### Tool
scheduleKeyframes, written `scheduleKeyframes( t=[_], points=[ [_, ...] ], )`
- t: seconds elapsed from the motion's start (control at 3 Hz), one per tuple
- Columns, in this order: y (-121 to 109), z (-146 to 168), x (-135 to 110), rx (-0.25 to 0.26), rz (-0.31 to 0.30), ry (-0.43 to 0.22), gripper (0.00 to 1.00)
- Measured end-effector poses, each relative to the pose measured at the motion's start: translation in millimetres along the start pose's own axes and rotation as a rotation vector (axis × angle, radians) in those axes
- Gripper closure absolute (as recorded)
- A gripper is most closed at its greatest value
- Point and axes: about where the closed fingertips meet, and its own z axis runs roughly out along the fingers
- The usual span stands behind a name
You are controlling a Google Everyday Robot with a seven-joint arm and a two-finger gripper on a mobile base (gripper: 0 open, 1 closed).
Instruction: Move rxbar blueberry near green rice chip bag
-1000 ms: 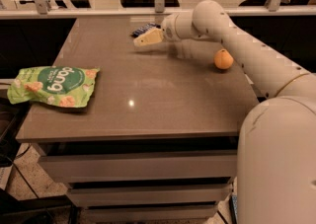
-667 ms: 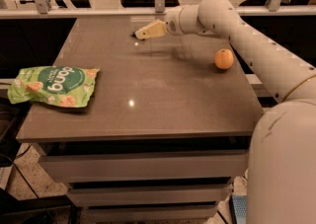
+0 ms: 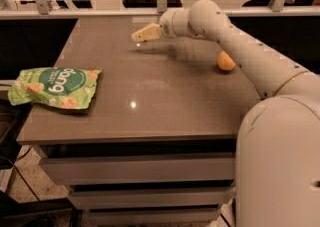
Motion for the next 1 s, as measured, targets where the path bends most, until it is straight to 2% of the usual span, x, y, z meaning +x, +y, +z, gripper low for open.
scheduleKeyframes(
  t=[0.67, 1.0],
  points=[
    [-20.9, 29.9, 17.3, 0.053, -0.041, 0.039, 0.00],
    [-27.2, 36.7, 23.9, 0.068, -0.041, 0.050, 0.18]
  ],
)
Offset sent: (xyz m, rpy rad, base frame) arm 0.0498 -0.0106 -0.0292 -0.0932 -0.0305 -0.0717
